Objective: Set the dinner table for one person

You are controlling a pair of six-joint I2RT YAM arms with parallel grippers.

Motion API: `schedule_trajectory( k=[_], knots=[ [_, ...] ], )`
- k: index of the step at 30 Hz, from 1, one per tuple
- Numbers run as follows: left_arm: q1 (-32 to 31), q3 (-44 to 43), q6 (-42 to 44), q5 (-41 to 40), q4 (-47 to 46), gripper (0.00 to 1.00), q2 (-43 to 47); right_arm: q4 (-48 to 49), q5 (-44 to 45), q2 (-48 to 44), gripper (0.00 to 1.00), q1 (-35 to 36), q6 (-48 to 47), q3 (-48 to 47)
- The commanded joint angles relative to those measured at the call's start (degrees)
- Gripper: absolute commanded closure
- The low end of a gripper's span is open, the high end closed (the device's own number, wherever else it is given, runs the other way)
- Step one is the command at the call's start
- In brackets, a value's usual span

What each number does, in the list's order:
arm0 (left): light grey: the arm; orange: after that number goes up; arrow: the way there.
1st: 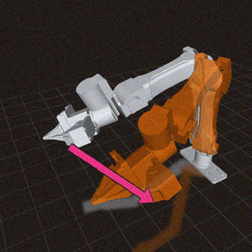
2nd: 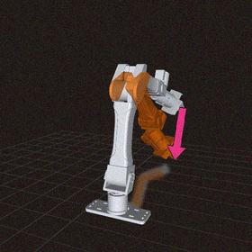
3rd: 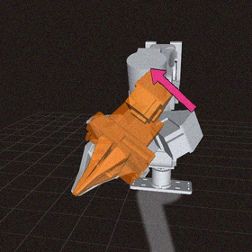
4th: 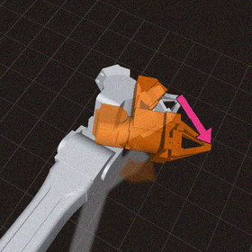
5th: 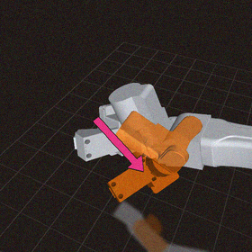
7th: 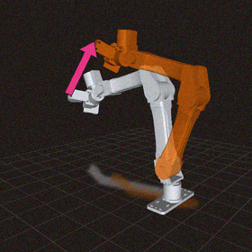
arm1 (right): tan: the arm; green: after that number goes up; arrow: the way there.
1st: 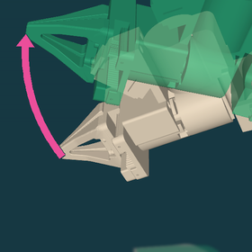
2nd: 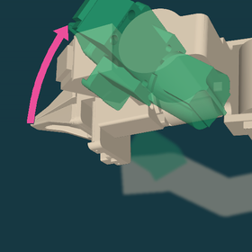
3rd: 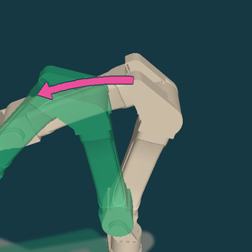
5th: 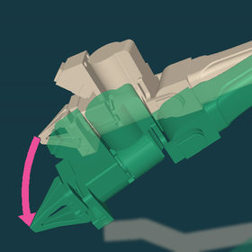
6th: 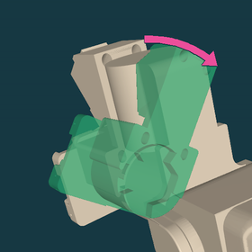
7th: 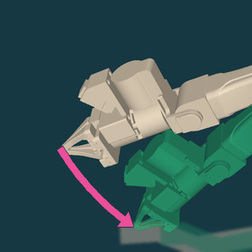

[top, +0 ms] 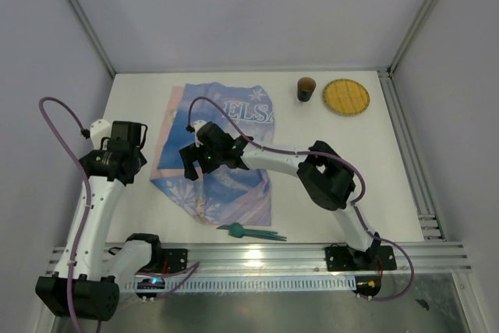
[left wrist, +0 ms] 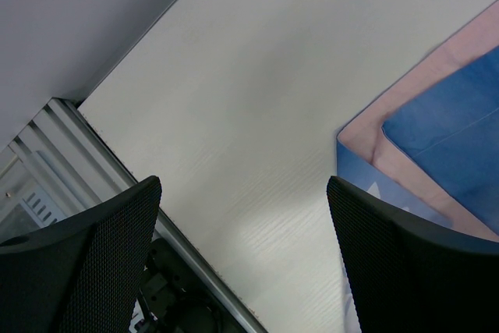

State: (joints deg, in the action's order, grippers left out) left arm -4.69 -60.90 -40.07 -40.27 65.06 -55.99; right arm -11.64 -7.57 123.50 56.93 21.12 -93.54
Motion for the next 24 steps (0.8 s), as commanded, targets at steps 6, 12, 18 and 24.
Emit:
schedule_trajectory(
  k=[6, 12, 18, 24],
  knots=[
    [0.2, -0.7, 0.7, -0.9, 0.7, 0.11, 0.3, 2.8, -2.3, 2.0, 0.03, -0.1, 2.1, 1.1],
    [0.2, -1.0, 0.8, -1.0, 0.9, 0.1, 0.4, 3.5, -3.7, 3.6, 0.04, 0.0, 3.2, 0.5],
    [0.2, -0.6, 1.0, -0.7, 0.4, 0.1, -0.3, 2.9, -4.4, 4.6, 0.05, -0.1, 3.6, -1.0],
    [0.2, -0.3, -0.3, 0.0, 0.2, 0.11, -1.0, 2.8, -4.8, 4.9, 0.07, -0.1, 3.8, -1.4]
  ],
)
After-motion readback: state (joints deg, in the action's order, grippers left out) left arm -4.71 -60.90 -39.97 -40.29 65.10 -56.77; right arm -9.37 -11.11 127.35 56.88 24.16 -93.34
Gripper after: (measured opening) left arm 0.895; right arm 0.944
